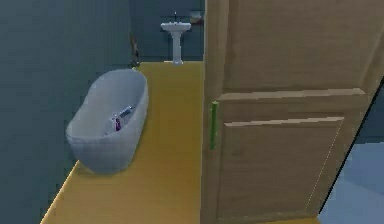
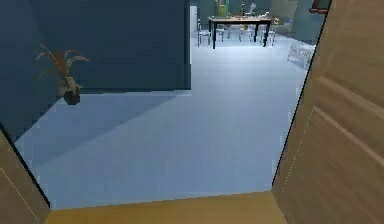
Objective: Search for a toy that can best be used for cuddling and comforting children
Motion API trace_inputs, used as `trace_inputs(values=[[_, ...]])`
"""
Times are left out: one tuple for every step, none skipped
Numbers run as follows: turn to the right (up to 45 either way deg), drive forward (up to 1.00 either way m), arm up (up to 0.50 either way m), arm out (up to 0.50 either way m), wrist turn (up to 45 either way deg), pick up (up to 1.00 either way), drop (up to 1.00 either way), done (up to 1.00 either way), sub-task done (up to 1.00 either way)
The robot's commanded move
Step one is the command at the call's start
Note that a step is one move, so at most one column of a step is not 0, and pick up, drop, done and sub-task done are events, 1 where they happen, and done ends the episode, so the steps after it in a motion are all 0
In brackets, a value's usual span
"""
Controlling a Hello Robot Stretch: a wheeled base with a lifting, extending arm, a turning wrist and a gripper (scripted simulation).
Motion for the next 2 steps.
trace_inputs(values=[[45.0, 0.00, 0.00, 0.00, 0.0, 0.00, 0.00, 0.00, 0.00], [36.0, 0.00, 0.00, 0.00, 0.0, 0.00, 0.00, 0.00, 0.00]])
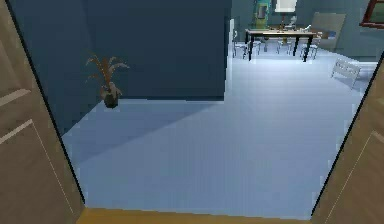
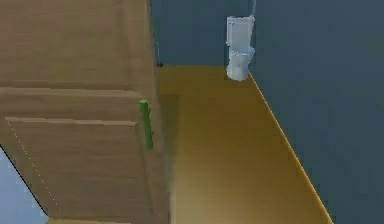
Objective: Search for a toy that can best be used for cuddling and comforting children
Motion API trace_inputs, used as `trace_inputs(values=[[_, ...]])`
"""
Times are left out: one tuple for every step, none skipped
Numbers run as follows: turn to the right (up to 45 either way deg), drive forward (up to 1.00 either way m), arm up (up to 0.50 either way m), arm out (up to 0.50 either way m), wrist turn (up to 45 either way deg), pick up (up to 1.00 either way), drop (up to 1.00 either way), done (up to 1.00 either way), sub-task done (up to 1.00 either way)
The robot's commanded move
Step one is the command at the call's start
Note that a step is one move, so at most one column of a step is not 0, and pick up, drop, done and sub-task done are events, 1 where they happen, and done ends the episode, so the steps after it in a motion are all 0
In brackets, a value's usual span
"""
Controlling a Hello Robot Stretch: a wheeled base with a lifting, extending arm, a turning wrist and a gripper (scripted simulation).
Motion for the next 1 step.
trace_inputs(values=[[0.0, 1.00, 0.00, 0.00, 0.0, 0.00, 0.00, 0.00, 0.00]])
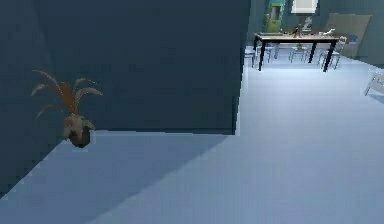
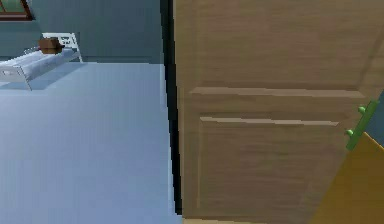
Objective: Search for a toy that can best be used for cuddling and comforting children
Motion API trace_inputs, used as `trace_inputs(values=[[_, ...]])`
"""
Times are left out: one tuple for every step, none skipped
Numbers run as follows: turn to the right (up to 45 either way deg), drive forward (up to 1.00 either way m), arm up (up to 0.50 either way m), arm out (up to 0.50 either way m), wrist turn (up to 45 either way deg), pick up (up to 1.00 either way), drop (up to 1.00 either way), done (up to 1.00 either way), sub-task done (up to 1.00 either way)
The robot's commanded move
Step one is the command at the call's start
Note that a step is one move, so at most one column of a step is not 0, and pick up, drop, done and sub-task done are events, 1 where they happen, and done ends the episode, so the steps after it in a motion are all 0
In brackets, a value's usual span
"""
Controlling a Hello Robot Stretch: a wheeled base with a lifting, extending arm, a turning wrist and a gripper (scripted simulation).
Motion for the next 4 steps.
trace_inputs(values=[[12.0, 0.00, 0.00, 0.00, 0.0, 0.00, 0.00, 0.00, 0.00], [0.0, 0.20, 0.00, 0.00, 0.0, 0.00, 0.00, 0.00, 0.00], [45.0, 0.00, 0.00, 0.00, 0.0, 0.00, 0.00, 0.00, 0.00], [0.0, 0.40, 0.00, 0.00, 0.0, 0.00, 0.00, 0.00, 0.00]])
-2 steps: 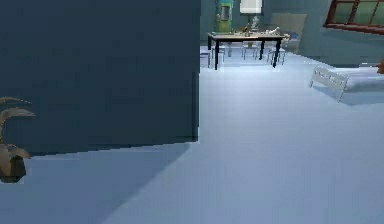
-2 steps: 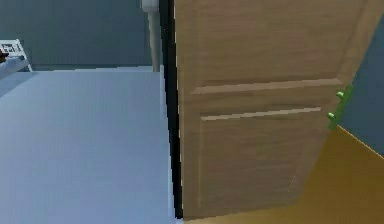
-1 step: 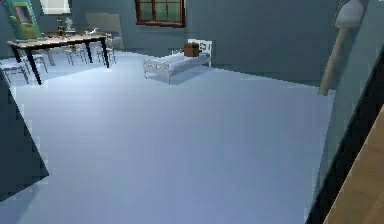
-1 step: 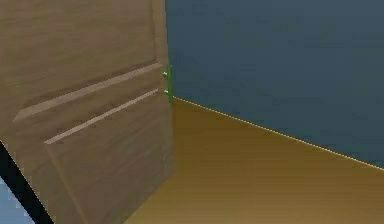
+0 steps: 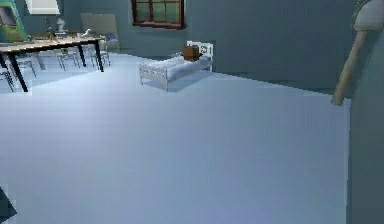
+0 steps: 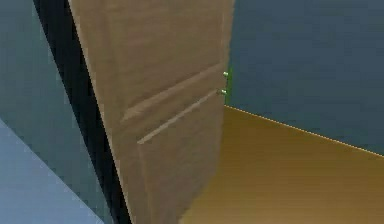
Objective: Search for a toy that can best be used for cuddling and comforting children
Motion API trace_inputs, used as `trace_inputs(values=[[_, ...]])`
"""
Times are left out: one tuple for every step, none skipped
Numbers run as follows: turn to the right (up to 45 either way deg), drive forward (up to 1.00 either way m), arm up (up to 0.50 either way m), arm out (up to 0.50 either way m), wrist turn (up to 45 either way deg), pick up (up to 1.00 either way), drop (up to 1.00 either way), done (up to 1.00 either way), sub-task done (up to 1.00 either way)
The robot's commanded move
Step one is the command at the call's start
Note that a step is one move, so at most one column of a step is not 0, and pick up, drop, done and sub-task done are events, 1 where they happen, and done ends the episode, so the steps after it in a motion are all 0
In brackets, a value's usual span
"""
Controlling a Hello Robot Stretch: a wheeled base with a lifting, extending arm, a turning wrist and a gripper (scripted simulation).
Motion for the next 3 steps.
trace_inputs(values=[[-21.0, 0.00, 0.00, 0.00, 0.0, 0.00, 0.00, 0.00, 0.00], [0.0, 1.00, 0.00, 0.00, 0.0, 0.00, 0.00, 0.00, 0.00], [0.0, 1.00, 0.00, 0.00, 0.0, 0.00, 0.00, 0.00, 0.00]])
